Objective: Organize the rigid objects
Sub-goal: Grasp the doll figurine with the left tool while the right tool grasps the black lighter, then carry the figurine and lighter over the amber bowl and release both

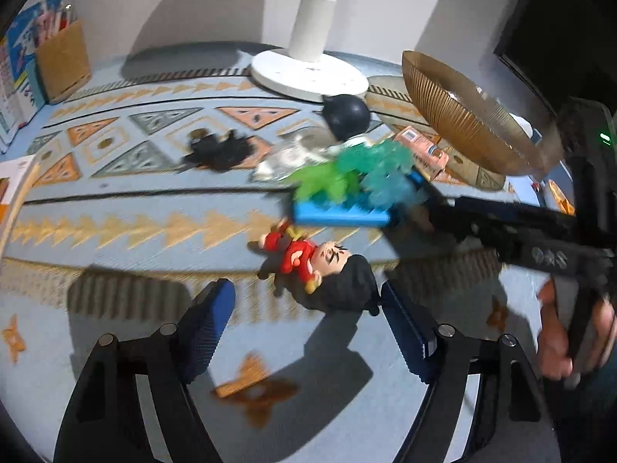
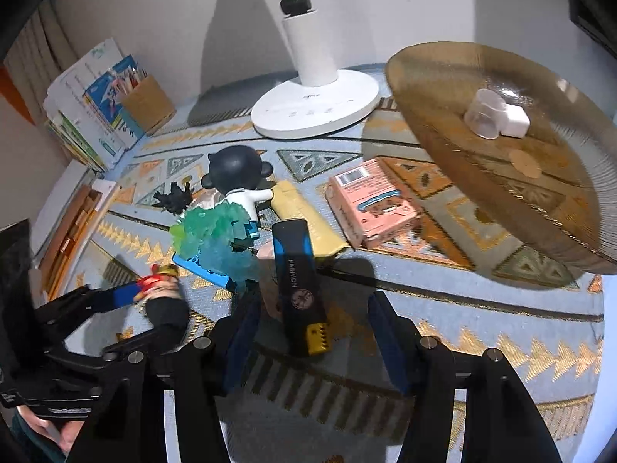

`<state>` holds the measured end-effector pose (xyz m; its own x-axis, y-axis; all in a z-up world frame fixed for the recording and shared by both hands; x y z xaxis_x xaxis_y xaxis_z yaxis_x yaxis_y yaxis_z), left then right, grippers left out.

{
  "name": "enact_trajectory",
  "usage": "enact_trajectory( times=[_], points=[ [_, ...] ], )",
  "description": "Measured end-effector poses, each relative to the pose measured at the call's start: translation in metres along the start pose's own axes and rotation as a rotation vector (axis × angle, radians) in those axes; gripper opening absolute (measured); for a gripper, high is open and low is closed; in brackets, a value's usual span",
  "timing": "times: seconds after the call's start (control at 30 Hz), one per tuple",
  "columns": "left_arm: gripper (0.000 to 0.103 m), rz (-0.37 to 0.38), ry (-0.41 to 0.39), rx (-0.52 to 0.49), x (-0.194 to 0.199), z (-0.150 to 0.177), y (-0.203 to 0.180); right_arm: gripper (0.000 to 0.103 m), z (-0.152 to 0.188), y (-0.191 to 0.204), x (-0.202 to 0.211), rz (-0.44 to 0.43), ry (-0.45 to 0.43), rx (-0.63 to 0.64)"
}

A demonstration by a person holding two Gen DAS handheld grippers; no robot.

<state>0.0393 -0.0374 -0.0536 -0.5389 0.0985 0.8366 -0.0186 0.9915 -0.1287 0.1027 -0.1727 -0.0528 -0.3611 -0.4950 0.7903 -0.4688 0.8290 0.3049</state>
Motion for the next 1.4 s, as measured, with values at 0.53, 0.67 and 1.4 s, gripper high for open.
enact_trajectory(
  times=[0.53,0.67,1.4],
  points=[
    [0.061,-0.019,0.004,-0.030,-0.007,-0.013,-0.008,0.024,0.032,0.006,0.028,0.061,-0.046,0.011],
    [0.044,-0.039,-0.014,-0.066,-0.015,-0.014,-0.013,0.024,0.053,0.005,0.043,0.089,-0.043,0.013],
    [0.044,0.093,-0.077,-0.040,0.020,0.010,-0.015,0.022,0.081,0.051,0.047,-0.021,-0.071,0.015]
  ],
)
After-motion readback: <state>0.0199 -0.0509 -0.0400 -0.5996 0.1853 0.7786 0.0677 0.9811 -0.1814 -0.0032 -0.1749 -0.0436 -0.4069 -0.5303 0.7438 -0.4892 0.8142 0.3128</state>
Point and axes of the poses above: each gripper's, at about its wrist camera, not at the fingertips, and x roughly against the way its jaws point, y to its left, z to its underside, the point moved 9 cm from there along -x, roughly the way its jaws point, and after that the axes turned 5 degrees about -z, right-handed, at the moved point
